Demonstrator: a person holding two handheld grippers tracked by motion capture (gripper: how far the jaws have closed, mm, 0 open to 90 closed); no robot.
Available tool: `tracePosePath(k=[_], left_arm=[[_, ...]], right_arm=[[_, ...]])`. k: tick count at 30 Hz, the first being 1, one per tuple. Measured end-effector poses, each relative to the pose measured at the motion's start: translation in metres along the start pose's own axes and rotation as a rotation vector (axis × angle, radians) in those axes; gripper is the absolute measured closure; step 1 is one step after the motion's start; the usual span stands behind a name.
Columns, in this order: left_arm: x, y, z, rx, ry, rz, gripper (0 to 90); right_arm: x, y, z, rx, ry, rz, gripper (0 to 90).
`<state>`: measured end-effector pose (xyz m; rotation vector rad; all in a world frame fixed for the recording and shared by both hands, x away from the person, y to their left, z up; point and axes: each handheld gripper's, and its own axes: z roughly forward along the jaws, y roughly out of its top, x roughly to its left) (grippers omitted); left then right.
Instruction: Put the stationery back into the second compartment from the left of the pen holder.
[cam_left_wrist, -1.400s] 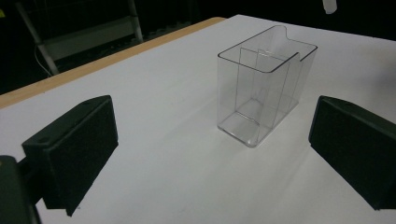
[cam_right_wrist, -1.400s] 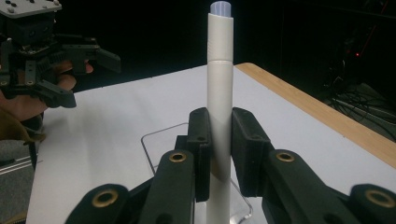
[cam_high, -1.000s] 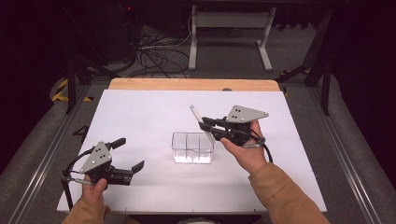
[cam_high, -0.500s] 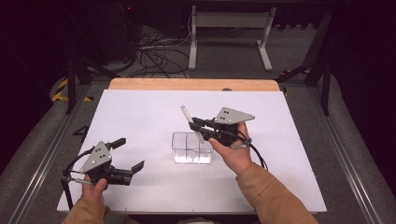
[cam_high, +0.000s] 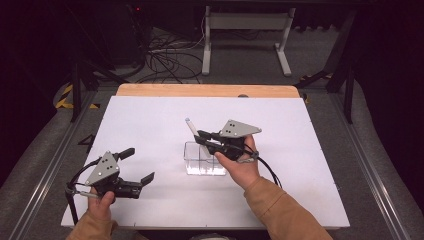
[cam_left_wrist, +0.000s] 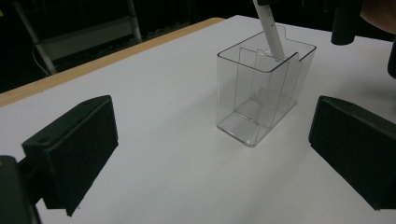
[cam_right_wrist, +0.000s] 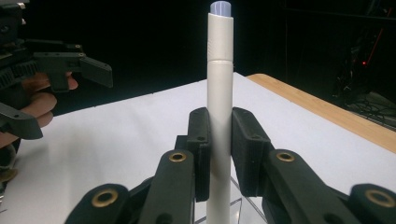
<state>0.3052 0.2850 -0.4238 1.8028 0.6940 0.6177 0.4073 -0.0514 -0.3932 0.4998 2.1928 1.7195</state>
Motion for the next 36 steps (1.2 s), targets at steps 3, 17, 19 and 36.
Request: tracePosePath(k=[3, 17, 19, 36], left_arm=[[0.0, 0.0, 0.0, -0.002, -0.001, -0.004, 2.1], [0.0, 0.0, 0.0, 0.001, -0.001, 0.0, 2.1], [0.0, 0.0, 0.0, 0.001, -0.001, -0.002, 2.1], [-0.001, -0.002, -0.002, -0.001, 0.005, -0.01, 2.1]], right_arm=[[0.001, -0.002, 0.003, 0.006, -0.002, 0.001, 79.0], [0.003, -0.012, 0.003, 0.05, -0.016, 0.005, 78.6], [0.003, -0.012, 0.002, 0.052, -0.01, 0.007, 71.0], [-0.002, 0.018, -0.032, 0.015, -0.053, -0.054, 31.7]])
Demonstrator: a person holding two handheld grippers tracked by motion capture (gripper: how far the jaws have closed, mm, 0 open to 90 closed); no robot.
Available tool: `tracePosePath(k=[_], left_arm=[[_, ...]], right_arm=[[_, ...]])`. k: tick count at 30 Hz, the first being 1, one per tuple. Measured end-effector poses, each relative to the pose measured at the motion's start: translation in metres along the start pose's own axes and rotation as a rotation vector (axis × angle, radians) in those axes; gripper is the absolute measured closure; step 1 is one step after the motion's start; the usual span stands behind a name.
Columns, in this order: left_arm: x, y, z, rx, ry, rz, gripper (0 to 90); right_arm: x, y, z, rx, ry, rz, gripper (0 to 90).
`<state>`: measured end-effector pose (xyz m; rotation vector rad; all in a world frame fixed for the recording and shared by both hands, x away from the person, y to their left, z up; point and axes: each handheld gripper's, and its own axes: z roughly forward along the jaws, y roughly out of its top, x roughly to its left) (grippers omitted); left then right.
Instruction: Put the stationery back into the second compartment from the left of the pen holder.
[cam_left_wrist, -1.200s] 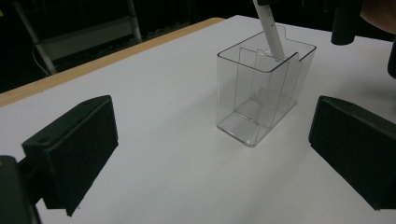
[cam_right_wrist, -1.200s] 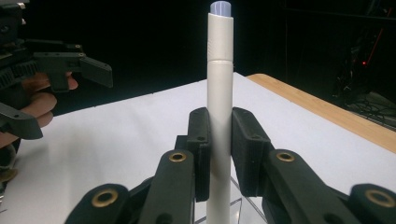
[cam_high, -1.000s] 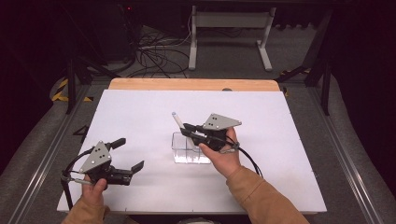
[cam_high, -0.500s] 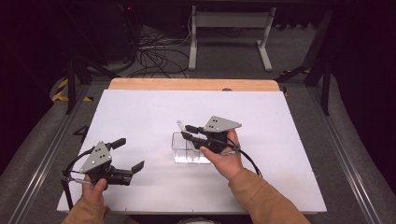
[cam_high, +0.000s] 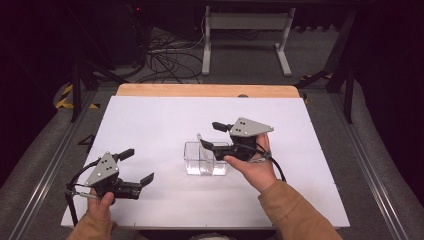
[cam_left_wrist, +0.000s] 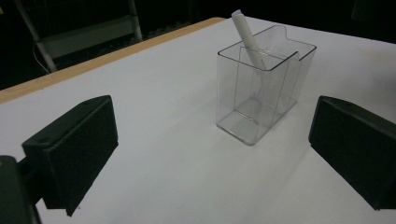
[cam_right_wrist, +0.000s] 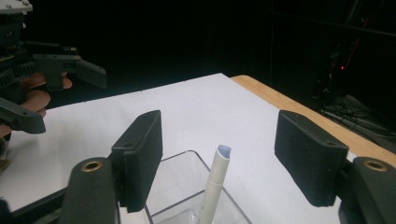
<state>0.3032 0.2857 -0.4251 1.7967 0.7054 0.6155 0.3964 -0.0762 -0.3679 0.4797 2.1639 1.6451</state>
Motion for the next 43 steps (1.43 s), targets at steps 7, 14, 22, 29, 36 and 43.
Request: tracePosePath(k=[7, 14, 22, 29, 36, 43], left_arm=[[0.0, 0.0, -0.001, -0.002, 0.002, 0.003, 2.1], [-0.003, -0.003, -0.004, -0.004, 0.007, -0.012, 2.1], [-0.005, -0.007, -0.008, -0.004, 0.018, -0.017, 2.2], [-0.005, -0.01, -0.009, -0.01, 0.029, -0.03, 2.2], [-0.007, -0.012, -0.011, -0.037, 0.057, -0.033, 2.2], [-0.008, -0.013, -0.011, -0.025, 0.088, -0.004, 2.3]], right_arm=[[-0.006, 0.002, -0.011, -0.004, -0.013, -0.003, 27.3], [-0.016, -0.002, -0.036, -0.001, -0.023, -0.012, 22.1], [-0.026, -0.018, -0.064, 0.004, -0.049, 0.003, 14.1], [-0.033, -0.042, -0.089, 0.019, -0.065, 0.031, 10.3], [-0.037, -0.073, -0.115, 0.034, -0.086, 0.05, 10.3], [-0.043, -0.11, -0.137, 0.075, -0.124, 0.095, 10.6]])
